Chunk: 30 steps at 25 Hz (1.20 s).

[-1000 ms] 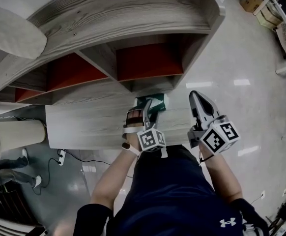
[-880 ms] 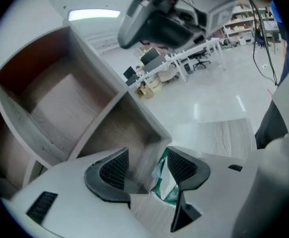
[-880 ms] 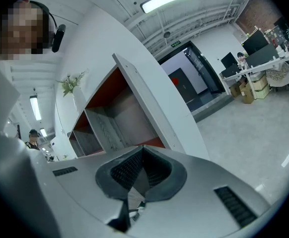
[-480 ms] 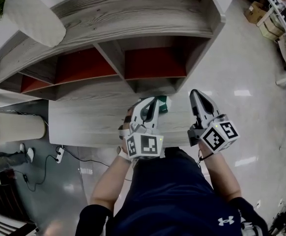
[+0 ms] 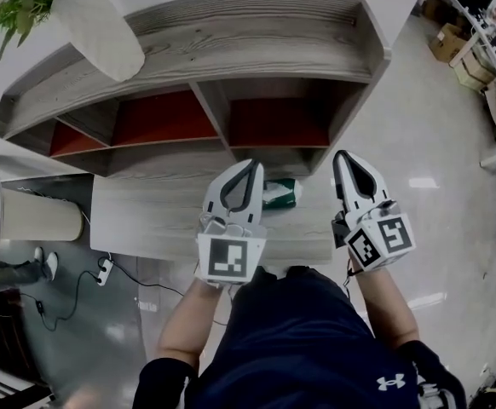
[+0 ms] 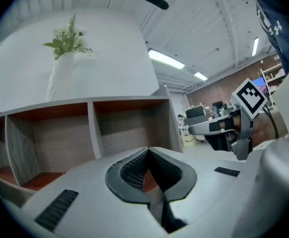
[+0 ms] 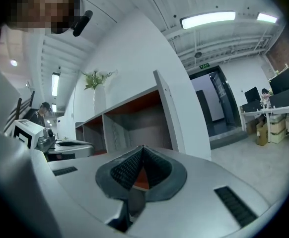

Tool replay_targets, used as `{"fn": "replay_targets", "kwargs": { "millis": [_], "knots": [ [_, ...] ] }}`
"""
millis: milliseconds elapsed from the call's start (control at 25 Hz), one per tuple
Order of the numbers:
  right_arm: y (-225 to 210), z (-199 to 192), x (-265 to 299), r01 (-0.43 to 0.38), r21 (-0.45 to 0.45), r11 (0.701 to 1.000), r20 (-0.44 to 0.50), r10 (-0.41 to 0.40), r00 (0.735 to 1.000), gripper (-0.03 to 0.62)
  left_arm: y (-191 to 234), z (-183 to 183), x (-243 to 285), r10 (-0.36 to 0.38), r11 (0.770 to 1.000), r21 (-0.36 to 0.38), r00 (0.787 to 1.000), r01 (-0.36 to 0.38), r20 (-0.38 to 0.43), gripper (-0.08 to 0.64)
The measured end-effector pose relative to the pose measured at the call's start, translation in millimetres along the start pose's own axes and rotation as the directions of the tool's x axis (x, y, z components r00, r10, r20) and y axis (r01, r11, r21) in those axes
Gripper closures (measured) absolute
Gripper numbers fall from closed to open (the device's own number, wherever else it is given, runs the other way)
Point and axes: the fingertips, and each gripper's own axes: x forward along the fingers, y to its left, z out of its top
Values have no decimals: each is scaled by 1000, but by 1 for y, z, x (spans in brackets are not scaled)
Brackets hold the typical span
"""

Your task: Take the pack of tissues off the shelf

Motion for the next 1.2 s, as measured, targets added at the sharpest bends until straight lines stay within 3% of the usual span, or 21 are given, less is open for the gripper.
{"fn": "replay_targets", "kwargs": {
  "millis": [80,240,440,720,1200],
  "knots": [
    [7,5,2,-19,-18,1000,8,19,1000,580,3,10,-3,10,1000,-21,1000,-10,29,545],
    [23,15,5,-63,-60,996,37,66,997,580,3,20,-9,29,991,-131,997,-21,66,545],
    [34,23,8,-99,-69,993,67,104,992,580,4,12,-11,44,980,-195,998,-33,52,545],
    [29,29,11,-91,-81,993,71,97,993,580,24,5,-16,98,971,-222,995,-90,27,545],
    [30,31,13,-97,-82,992,76,103,992,580,20,13,-10,81,973,-218,996,-73,27,545]
  ]
}}
